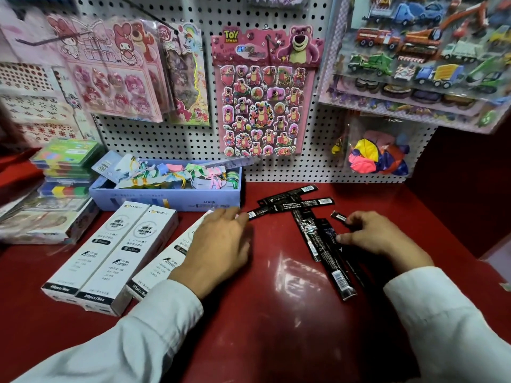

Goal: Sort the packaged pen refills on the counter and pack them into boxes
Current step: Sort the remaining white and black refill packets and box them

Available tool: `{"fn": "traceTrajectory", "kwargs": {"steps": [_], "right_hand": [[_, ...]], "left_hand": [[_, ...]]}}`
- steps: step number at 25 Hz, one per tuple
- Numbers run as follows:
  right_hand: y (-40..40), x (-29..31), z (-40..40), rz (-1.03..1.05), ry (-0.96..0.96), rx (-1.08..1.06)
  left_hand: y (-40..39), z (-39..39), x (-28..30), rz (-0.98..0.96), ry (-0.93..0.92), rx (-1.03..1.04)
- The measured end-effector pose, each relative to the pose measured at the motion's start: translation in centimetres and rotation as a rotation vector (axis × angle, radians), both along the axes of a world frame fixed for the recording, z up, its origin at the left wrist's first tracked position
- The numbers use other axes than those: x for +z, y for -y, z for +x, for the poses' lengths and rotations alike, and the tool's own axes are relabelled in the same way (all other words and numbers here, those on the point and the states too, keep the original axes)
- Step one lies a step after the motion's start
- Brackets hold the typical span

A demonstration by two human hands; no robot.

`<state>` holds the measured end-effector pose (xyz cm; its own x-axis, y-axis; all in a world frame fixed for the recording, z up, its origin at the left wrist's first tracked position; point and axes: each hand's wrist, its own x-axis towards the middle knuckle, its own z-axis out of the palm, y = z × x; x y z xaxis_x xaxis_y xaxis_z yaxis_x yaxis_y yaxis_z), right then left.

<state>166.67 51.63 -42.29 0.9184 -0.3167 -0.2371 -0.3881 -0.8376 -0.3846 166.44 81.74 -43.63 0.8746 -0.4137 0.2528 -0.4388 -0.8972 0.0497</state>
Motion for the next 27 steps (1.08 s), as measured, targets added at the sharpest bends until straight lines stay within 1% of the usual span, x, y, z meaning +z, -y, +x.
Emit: {"fn": "traceTrajectory", "kwargs": {"steps": [2, 3, 5, 7, 8, 10, 11, 13, 17, 19, 21, 23, 25, 27], "right_hand": [[-0.4, -0.2, 0.1, 0.014, -0.066, 0.046], [-0.7, -0.2, 0.2, 0.024, -0.074, 0.07], [-1.3, -0.1, 0.3, 0.018, 0.011, 0.101], [-1.1, 0.2, 0.2, -0.03, 0.091, 0.069], [-0.9, 0.3, 0.1, -0.05, 0.047, 0.05], [-0.5, 0.3, -0.1, -0.028, -0.151, 0.055], [-0.4, 0.1, -0.2, -0.019, -0.24, 0.076], [-0.7, -0.1, -0.2, -0.063, -0.333, 0.121], [-1.6, 0.0, 0.0, -0.163, -0.313, 0.1], [-1.6, 0.0, -0.1, -0.17, -0.287, 0.087], [-1.3, 0.0, -0.2, -0.164, -0.254, 0.084], [-1.1, 0.2, -0.2, -0.147, -0.195, 0.096], [-1.2, 0.1, -0.2, -0.113, -0.143, 0.132], [-1.4, -0.1, -0.2, -0.062, -0.115, 0.154]], "left_hand": [[2.1, 0.7, -0.3, -0.094, -0.052, -0.077], [3.3, 1.5, -0.7, -0.092, -0.084, -0.092], [5.6, 3.8, -1.6, -0.044, -0.174, -0.07], [7.9, 6.3, -2.5, 0.0, -0.281, 0.011], [8.9, 7.5, -3.1, 0.01, -0.316, 0.051], [10.5, 9.0, -4.5, 0.017, -0.364, 0.102], [11.3, 9.3, -5.2, 0.02, -0.358, 0.111], [12.4, 9.2, -6.0, 0.016, -0.26, 0.09], [14.3, 8.0, -5.3, 0.013, -0.085, -0.018], [14.3, 7.6, -4.4, -0.014, -0.083, -0.054], [13.8, 7.3, -3.4, -0.1, -0.147, -0.085], [12.9, 7.0, -2.7, -0.21, -0.253, -0.051], [11.5, 6.4, -2.4, -0.375, -0.45, 0.065], [10.2, 5.6, -2.3, -0.658, -0.704, 0.14]]}}
